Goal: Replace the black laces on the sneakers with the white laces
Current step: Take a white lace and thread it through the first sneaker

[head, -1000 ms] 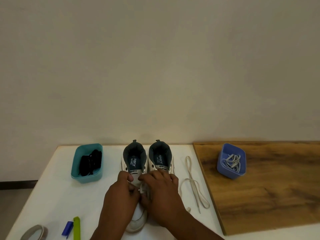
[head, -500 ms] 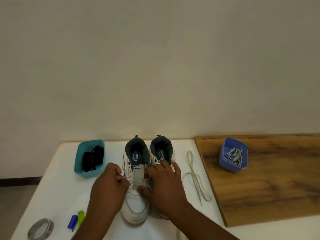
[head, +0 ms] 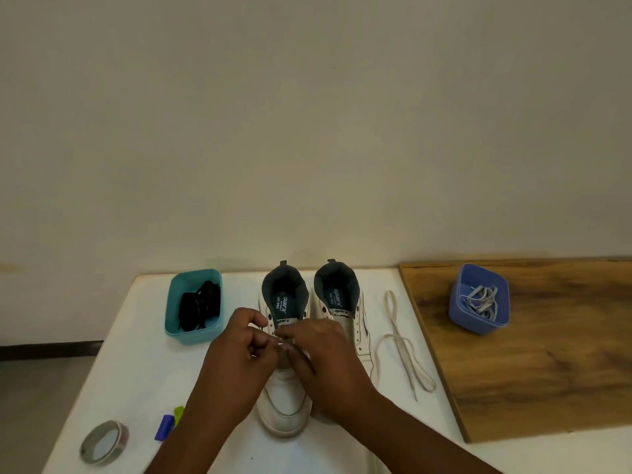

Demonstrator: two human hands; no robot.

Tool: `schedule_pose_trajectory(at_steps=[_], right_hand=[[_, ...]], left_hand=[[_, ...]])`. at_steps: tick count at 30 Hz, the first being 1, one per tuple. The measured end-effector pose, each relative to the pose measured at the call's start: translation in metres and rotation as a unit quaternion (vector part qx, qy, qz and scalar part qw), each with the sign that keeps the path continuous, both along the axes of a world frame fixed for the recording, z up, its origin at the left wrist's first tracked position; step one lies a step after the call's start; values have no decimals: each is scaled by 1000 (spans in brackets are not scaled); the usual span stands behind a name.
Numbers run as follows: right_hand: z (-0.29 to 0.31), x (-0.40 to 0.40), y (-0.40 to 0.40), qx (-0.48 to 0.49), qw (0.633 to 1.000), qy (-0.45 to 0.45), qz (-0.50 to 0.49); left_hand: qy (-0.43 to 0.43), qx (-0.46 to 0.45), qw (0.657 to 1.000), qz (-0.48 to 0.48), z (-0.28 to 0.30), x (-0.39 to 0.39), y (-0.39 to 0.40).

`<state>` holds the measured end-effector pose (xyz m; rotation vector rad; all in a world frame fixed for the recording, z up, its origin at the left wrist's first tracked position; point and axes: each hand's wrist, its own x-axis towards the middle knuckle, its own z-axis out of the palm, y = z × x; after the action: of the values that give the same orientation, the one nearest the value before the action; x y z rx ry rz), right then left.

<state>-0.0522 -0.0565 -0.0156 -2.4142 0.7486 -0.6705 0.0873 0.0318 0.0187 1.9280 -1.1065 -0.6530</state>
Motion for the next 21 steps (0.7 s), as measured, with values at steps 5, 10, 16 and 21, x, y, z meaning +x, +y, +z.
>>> schedule_pose_trajectory(at_steps=[5,10,16,21], right_hand=[[9,0,-1,104,994,-6,39],[9,0,-1,108,994,-13,13],[3,3,1,114,992,-54,1],[-4,4,-1,-35,997,47,-42]], left_hand=[[30,-26,999,22,0,2,3],[61,-63,994,70,2,4,1],[66,-37,996,47,0,3,2],[60,25,995,78,-16,6,2]])
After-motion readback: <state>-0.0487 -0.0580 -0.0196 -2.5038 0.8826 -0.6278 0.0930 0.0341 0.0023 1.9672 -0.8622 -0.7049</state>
